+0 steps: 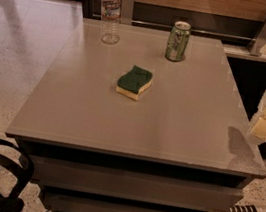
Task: Knock green can over
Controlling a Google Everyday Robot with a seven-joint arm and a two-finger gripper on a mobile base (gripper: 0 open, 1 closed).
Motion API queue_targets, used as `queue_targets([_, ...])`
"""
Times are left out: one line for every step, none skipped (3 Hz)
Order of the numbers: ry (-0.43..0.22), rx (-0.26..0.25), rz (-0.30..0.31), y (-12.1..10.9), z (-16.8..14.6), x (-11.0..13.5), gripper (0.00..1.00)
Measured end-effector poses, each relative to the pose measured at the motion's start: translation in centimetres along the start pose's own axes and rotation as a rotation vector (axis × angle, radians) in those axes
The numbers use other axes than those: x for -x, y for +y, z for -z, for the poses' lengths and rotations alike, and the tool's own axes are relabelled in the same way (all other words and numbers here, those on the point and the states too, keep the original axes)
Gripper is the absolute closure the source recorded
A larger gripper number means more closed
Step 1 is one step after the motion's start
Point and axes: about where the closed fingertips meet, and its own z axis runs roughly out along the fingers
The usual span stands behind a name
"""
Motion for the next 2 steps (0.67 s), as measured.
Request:
queue_targets([-0.097, -0.043, -0.062, -3.9, -0.9, -0.8, 0.0])
queue_targets([-0.295, -0.132, -0.131, -10.5, -3.2, -0.4, 0.0])
